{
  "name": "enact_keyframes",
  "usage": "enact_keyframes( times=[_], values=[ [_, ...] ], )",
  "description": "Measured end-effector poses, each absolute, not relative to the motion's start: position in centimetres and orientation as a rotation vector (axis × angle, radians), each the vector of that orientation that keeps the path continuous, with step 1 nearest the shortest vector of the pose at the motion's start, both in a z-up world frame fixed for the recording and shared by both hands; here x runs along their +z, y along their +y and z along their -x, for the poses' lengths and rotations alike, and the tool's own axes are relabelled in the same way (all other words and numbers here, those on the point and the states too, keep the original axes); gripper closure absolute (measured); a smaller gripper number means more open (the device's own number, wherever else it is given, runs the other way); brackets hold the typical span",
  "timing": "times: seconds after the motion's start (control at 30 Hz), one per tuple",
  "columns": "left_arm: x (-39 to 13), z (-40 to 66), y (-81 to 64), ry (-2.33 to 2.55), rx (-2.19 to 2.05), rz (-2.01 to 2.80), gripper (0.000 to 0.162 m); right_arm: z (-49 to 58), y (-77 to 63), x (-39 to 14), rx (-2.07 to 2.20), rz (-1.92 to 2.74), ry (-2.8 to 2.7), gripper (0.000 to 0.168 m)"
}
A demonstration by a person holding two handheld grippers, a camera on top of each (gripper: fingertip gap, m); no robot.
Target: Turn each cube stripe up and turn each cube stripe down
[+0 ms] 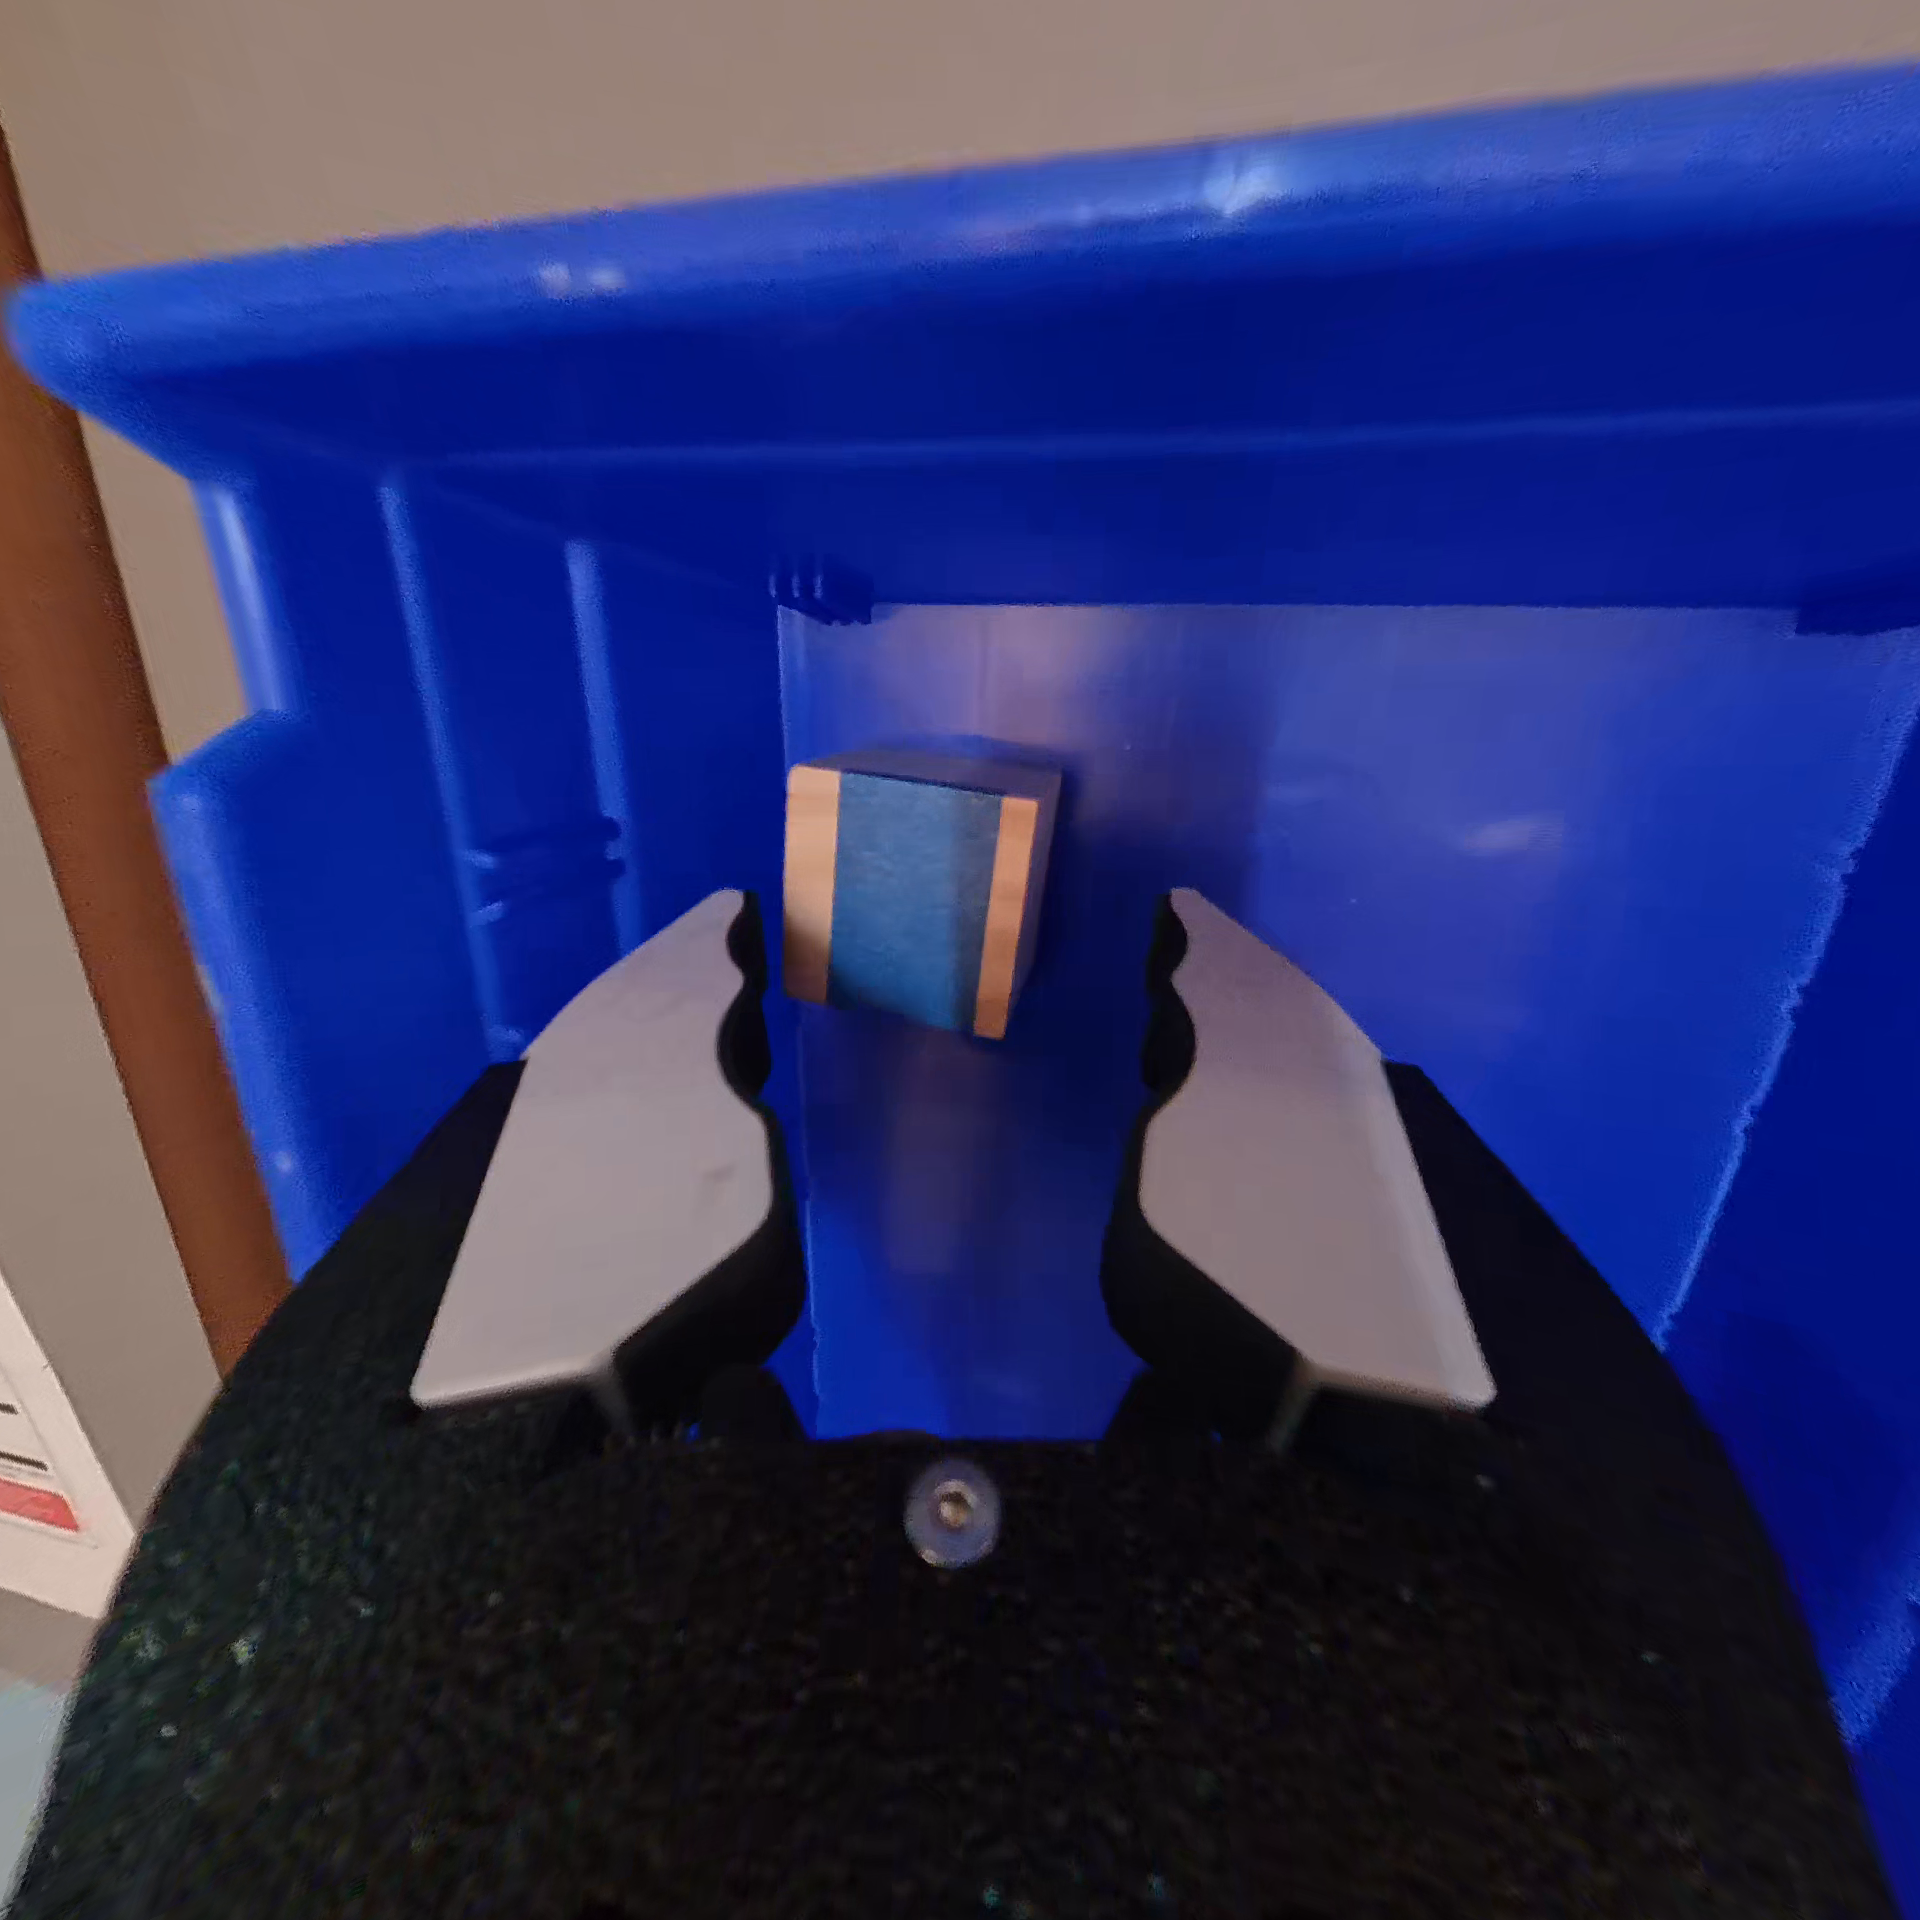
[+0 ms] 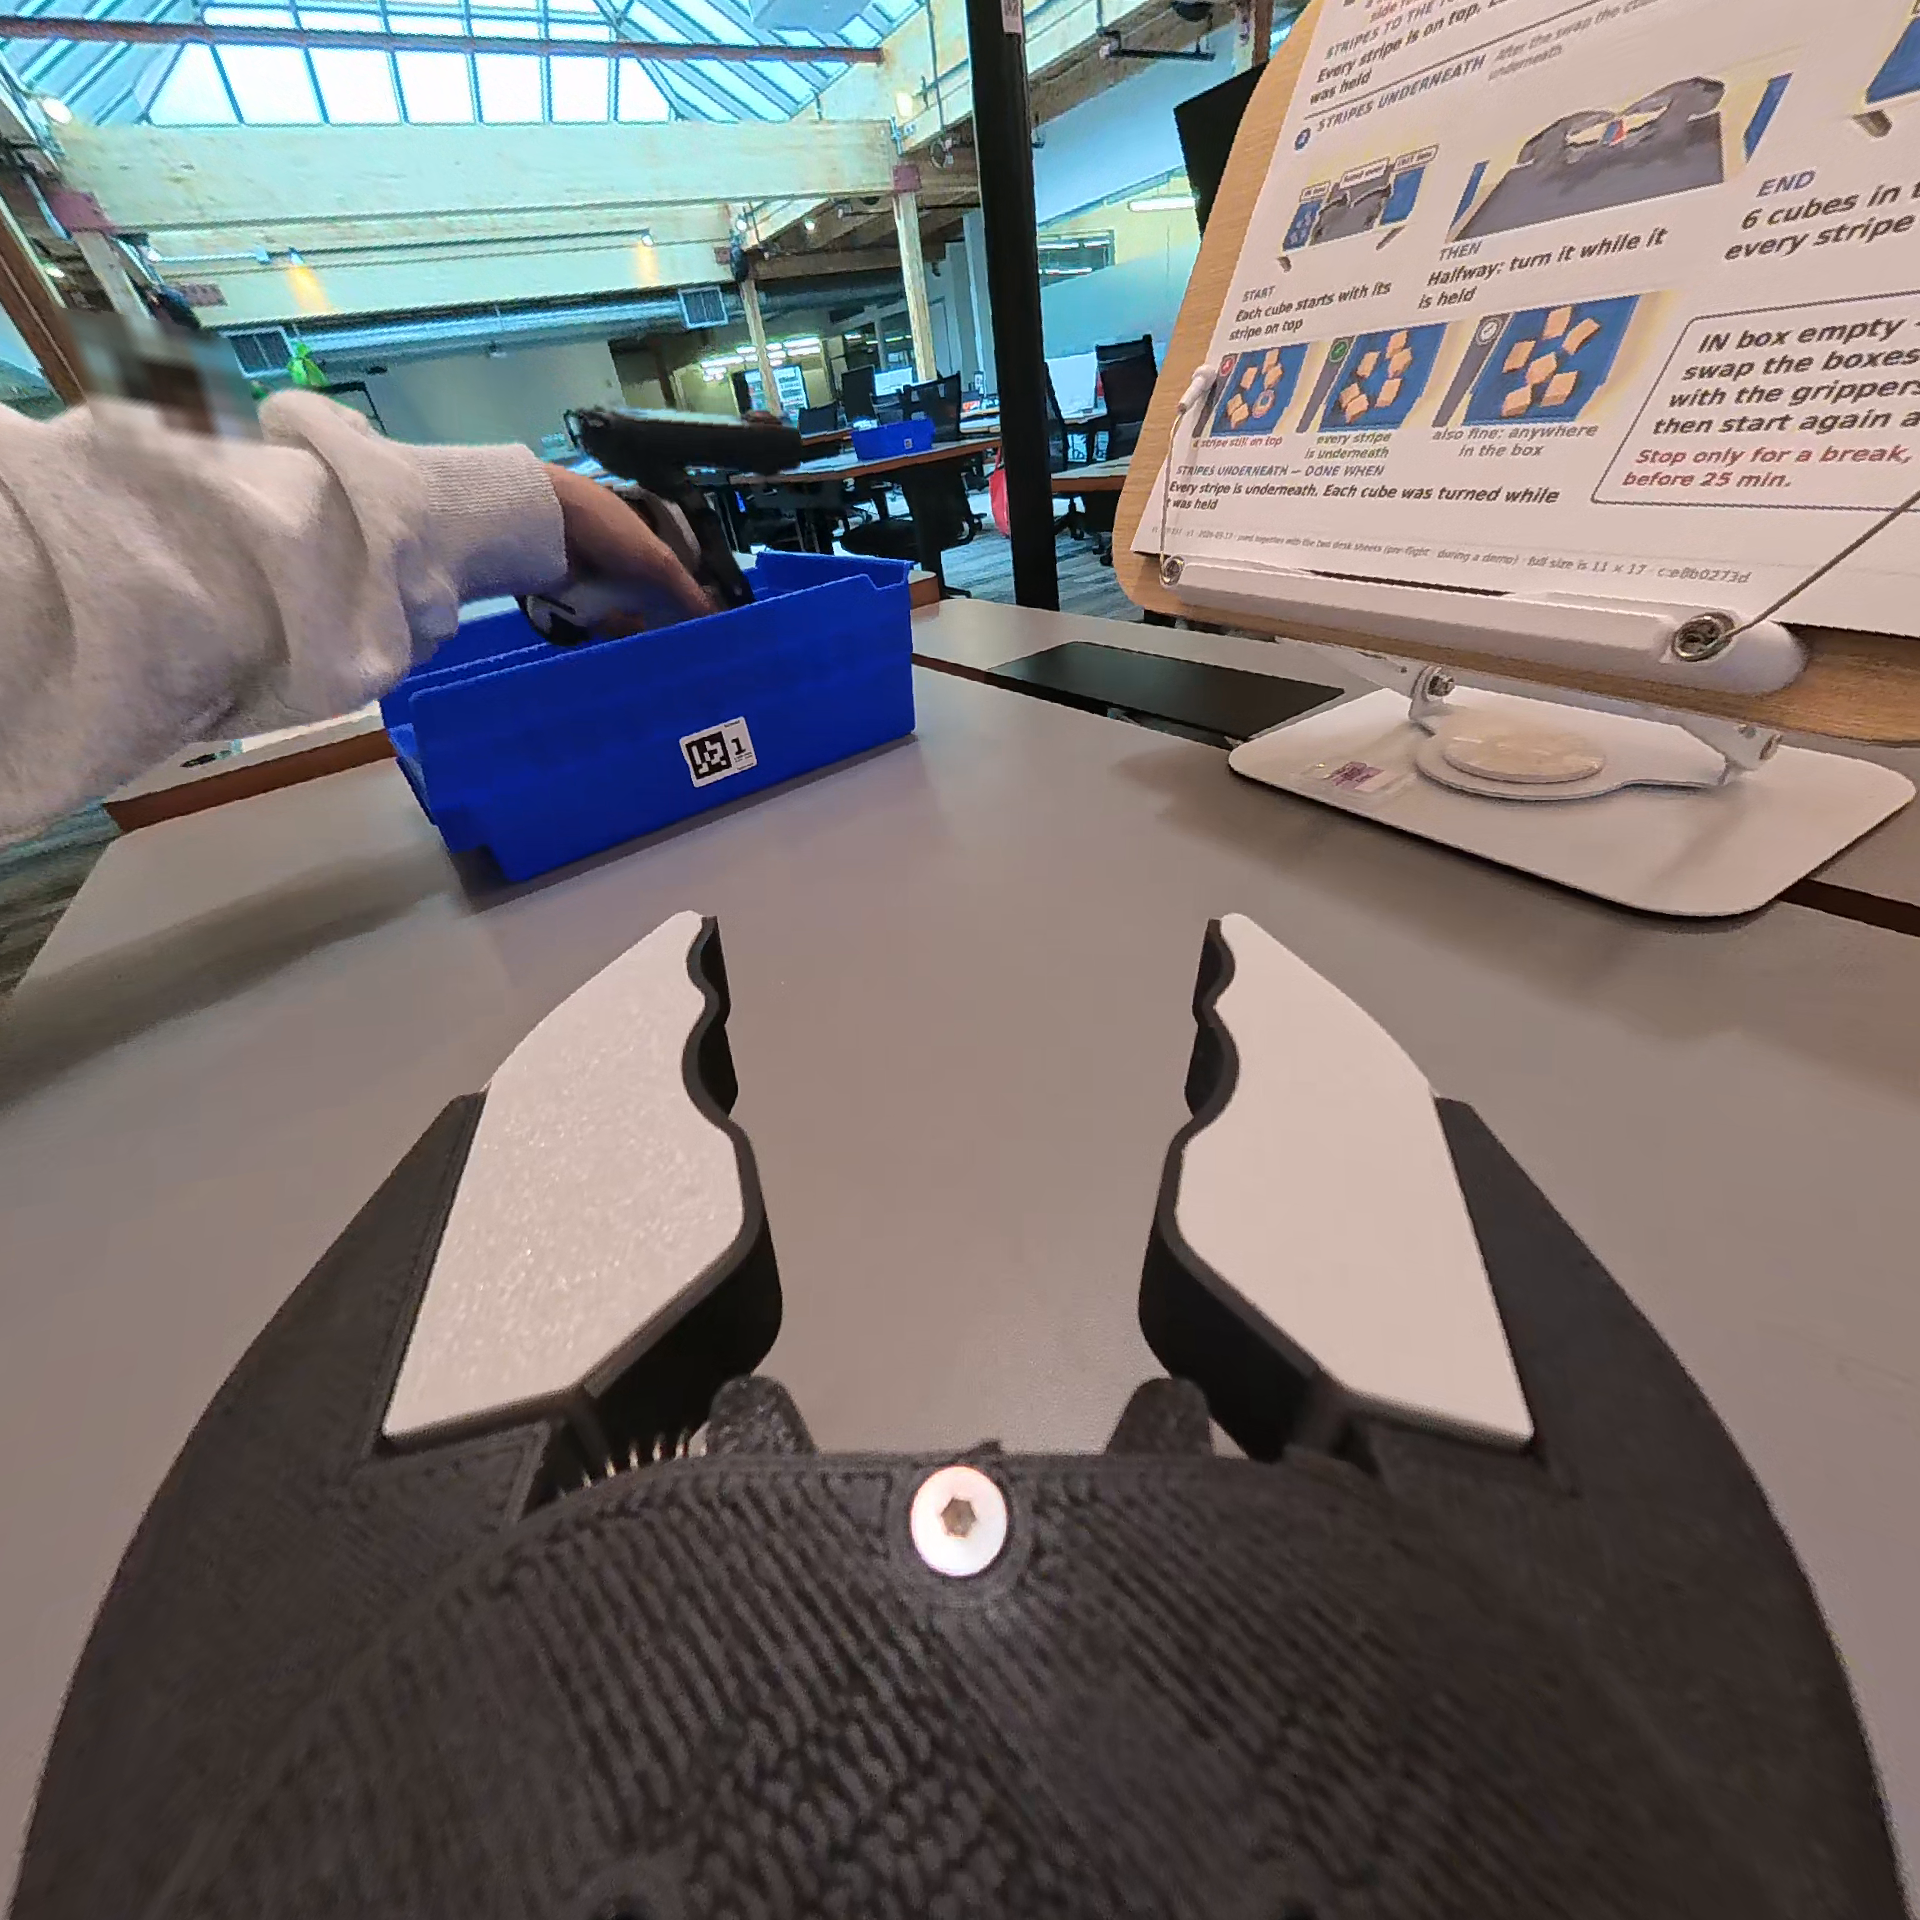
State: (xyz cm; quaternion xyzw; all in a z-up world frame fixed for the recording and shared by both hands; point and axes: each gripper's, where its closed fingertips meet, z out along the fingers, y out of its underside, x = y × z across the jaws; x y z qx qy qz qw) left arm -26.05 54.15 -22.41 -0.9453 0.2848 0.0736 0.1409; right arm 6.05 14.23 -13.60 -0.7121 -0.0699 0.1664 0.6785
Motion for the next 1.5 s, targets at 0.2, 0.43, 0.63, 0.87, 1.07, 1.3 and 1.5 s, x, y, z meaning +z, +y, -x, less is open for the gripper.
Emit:
enact_keyframes(
  times=[0.2, 0.43, 0.63, 0.87, 1.07, 1.3, 1.5],
  values=[
    [-22.9, 26.4, 54.9, 0.768, 0.247, 2.658, 0.103, -5.9, 14.3, -13.7, 0.364, 1.609, -0.170, 0.082],
    [-22.6, 25.6, 53.2, 0.932, 0.125, 2.581, 0.115, -5.8, 14.3, -13.8, 0.363, 1.614, -0.178, 0.080],
    [-16.8, 22.1, 50.0, 0.936, -0.200, 2.329, 0.114, -5.4, 14.1, -14.0, 0.370, 1.628, -0.196, 0.070],
    [-4.2, 14.6, 39.0, 0.957, -0.862, 1.790, 0.115, -4.7, 14.3, -14.3, 0.500, 1.687, -0.140, 0.063],
    [-1.1, 7.2, 27.1, 1.124, -1.189, 1.377, 0.115, -3.9, 13.9, -8.5, 0.783, 1.569, 0.027, 0.072],
    [-1.2, 1.2, 15.9, 1.227, -1.496, 0.925, 0.116, -0.9, 10.7, -2.8, 1.495, 1.346, 0.161, 0.085],
    [-3.1, -0.1, 11.2, 1.348, -1.502, 0.746, 0.116, -0.2, 10.1, -3.1, 1.622, 1.350, 0.234, 0.085]
  ],
)
